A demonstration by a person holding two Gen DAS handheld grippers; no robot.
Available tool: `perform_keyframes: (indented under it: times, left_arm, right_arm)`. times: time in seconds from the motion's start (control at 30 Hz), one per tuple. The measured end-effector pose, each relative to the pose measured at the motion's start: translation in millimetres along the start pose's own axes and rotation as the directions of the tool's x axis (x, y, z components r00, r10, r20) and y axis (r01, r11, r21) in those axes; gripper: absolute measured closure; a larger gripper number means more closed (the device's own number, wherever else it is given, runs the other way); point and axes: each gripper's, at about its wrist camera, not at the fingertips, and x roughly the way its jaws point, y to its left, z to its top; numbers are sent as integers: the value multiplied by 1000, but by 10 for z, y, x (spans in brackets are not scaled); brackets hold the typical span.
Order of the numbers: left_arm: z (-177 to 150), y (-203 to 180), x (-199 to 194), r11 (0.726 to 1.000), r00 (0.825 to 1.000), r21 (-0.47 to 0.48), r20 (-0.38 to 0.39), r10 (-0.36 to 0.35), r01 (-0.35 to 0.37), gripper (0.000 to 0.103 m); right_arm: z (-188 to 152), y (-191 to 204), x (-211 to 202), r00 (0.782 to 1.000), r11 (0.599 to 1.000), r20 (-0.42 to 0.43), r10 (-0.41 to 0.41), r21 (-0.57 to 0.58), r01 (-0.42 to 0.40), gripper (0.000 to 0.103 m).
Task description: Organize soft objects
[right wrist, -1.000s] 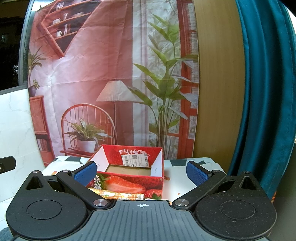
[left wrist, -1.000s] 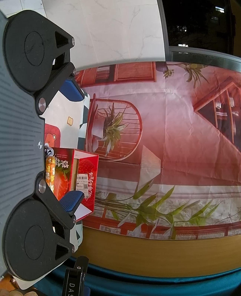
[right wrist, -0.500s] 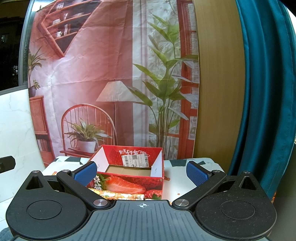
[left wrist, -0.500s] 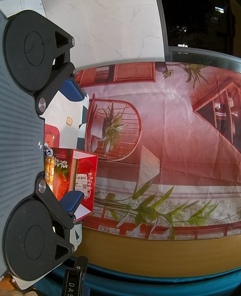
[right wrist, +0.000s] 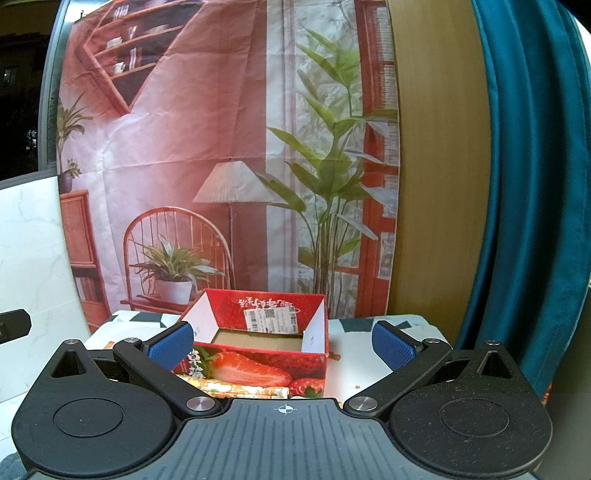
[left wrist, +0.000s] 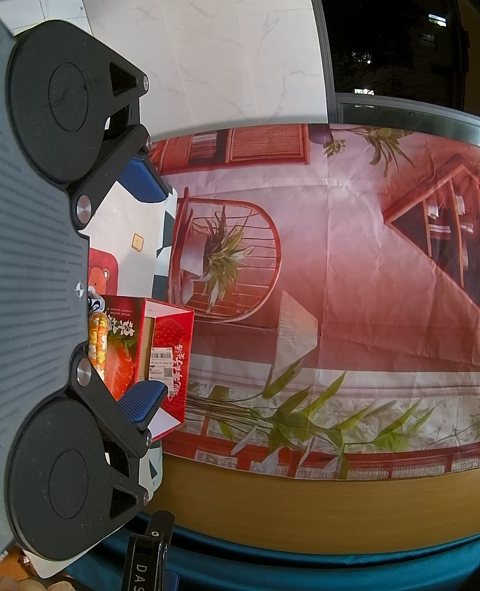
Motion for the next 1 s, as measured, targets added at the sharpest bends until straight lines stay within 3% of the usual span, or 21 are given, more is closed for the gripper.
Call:
perform_keyframes:
  times: [0.17,0.43,0.6,0.77,1.0]
  left_arm:
    - [-12,14,30,1000,1000,-2,9,-10,10,0]
    - [-224,91,333,1000,1000,-2,-11,26,-26,0]
    - [-452,155,649,1000,997,-10,-80,21,-21,0]
    - [-746,263,927,999,990,-54,-140,-14,6,0]
    - [-1189,301,1339,996,961,-78,-269,-60,40,1]
  right_arm:
    - [17,-39,25,1000,1000,11,11,10,-11,0]
    - [-295,-103,283,998,995,21,55,79,-57,0]
    - [-603,-245,567,994,982,-5,108,155,-106,0]
    - [-883,-273,792,995,986,-18,99,138,-95,0]
    - [-1275,-263,1072,987,993,-128,100,75,-91,0]
